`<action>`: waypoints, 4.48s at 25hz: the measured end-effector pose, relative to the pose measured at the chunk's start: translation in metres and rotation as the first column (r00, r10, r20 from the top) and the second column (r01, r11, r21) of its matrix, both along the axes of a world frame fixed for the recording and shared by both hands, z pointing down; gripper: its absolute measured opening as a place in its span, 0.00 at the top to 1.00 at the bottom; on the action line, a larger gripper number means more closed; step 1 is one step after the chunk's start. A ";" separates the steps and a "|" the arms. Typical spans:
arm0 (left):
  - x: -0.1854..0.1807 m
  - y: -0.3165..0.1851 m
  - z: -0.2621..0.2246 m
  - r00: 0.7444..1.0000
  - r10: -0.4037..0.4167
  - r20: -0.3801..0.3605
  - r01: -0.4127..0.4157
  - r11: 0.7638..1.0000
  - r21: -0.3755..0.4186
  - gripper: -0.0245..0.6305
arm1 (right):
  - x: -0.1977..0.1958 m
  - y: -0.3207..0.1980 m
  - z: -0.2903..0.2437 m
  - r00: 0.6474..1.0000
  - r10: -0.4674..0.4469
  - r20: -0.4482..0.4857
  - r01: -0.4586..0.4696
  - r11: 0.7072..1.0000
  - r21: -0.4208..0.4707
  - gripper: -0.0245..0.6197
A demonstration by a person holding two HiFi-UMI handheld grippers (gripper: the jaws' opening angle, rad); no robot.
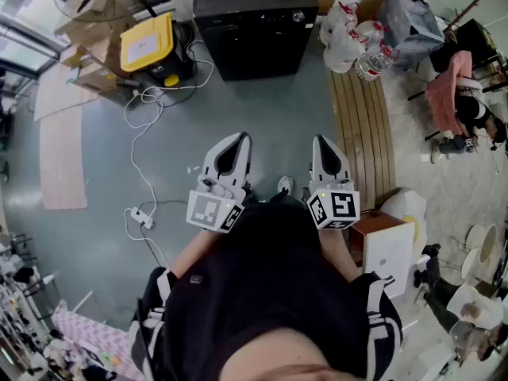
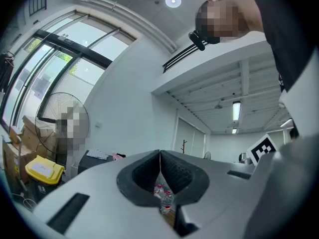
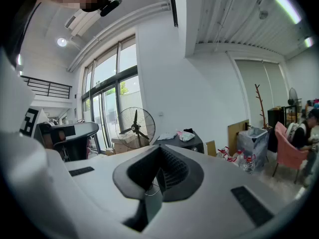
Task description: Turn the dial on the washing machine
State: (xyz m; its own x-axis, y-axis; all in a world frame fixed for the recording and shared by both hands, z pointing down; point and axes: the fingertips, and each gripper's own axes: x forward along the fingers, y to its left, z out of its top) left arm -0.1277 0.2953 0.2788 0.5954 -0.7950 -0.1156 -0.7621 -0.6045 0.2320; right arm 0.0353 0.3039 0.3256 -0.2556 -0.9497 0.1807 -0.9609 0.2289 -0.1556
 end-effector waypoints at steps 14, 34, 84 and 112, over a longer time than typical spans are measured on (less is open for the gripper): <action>0.006 0.000 -0.005 1.000 0.000 0.004 0.000 1.000 0.007 0.93 | 0.011 -0.006 -0.006 0.999 0.012 0.050 -0.014 1.000 0.024 0.84; 0.101 -0.027 0.006 0.995 -0.093 0.041 0.094 0.995 -0.029 0.93 | 0.089 -0.061 0.029 0.985 -0.137 0.104 0.144 0.987 -0.066 0.68; 0.158 -0.527 0.219 0.989 -0.149 0.018 0.149 0.957 -0.249 0.93 | 0.150 -0.697 0.391 0.989 -0.030 0.142 0.088 0.900 -0.426 0.50; 0.150 -0.524 0.256 0.991 -0.136 -0.011 0.127 0.948 -0.292 0.93 | 0.146 -0.726 0.423 0.995 -0.010 0.097 0.048 0.915 -0.400 0.51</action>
State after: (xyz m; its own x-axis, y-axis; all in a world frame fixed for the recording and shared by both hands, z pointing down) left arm 0.0228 -0.2283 0.5347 0.4836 -0.8677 0.1149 -0.8200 -0.4032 0.4062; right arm 0.1808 -0.4220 0.7482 -0.3152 -0.7940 0.5199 -0.9322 0.1563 -0.3265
